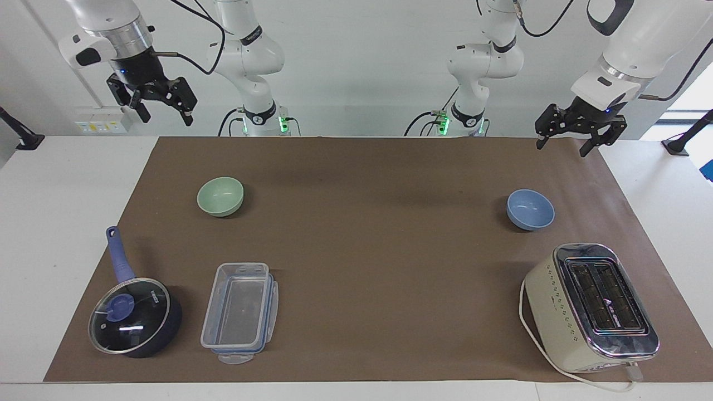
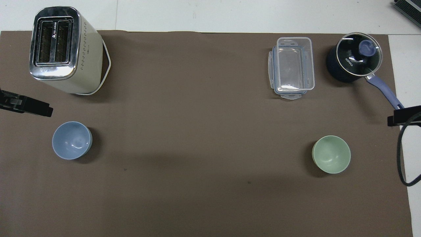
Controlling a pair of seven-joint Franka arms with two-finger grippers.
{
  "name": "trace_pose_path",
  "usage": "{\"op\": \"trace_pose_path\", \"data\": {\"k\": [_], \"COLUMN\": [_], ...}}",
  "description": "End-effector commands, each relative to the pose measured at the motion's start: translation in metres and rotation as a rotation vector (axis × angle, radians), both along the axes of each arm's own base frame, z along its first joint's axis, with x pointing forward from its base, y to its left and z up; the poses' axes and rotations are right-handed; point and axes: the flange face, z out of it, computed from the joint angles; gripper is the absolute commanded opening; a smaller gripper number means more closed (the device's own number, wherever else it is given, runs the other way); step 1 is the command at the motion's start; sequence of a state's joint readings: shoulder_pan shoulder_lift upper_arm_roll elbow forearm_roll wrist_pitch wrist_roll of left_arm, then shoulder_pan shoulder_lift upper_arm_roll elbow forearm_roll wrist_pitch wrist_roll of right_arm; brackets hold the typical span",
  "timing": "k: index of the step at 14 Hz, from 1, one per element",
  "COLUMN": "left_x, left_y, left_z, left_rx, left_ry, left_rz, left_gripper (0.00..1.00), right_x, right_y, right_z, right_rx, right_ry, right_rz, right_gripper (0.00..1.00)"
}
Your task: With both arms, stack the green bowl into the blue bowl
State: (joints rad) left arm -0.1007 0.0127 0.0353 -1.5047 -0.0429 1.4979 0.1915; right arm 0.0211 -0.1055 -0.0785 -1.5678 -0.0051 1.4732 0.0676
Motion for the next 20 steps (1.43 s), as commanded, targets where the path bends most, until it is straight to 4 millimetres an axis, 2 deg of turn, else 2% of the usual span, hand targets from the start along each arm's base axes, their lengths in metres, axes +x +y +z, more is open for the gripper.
{"op": "trace_pose_path", "data": {"k": [1, 6, 7, 10, 11, 15, 16, 20], "left_x": [-0.007, -0.014, -0.02, -0.039, -0.044, -0.045, -0.046, -0.047], "left_y": [-0.002, -0.001, 0.0, 0.007, 0.013, 0.043, 0.055, 0.081], "left_z": [0.0, -0.009, -0.015, -0.052, -0.064, -0.1, -0.108, -0.124], "left_rx": [0.021, 0.011, 0.009, 0.008, -0.001, -0.01, -0.011, -0.012], "left_ry": [-0.001, -0.037, -0.043, 0.011, 0.027, 0.021, 0.025, 0.012], "left_rz": [0.007, -0.002, -0.001, 0.008, 0.02, 0.035, 0.057, 0.037], "left_gripper": [1.0, 1.0, 1.0, 1.0, 1.0, 1.0, 1.0, 1.0], "right_x": [-0.005, -0.005, -0.005, -0.005, -0.005, -0.005, -0.005, -0.005], "right_y": [0.0, 0.0, 0.0, 0.0, 0.0, 0.0, 0.0, 0.0], "right_z": [0.002, 0.003, 0.003, 0.003, 0.002, 0.002, 0.003, 0.002], "right_rx": [0.002, 0.002, 0.002, 0.002, 0.002, 0.002, 0.002, 0.002], "right_ry": [0.006, 0.005, 0.005, 0.005, 0.006, 0.006, 0.005, 0.006], "right_rz": [0.019, 0.019, 0.019, 0.019, 0.019, 0.019, 0.019, 0.019], "right_gripper": [1.0, 1.0, 1.0, 1.0, 1.0, 1.0, 1.0, 1.0]}}
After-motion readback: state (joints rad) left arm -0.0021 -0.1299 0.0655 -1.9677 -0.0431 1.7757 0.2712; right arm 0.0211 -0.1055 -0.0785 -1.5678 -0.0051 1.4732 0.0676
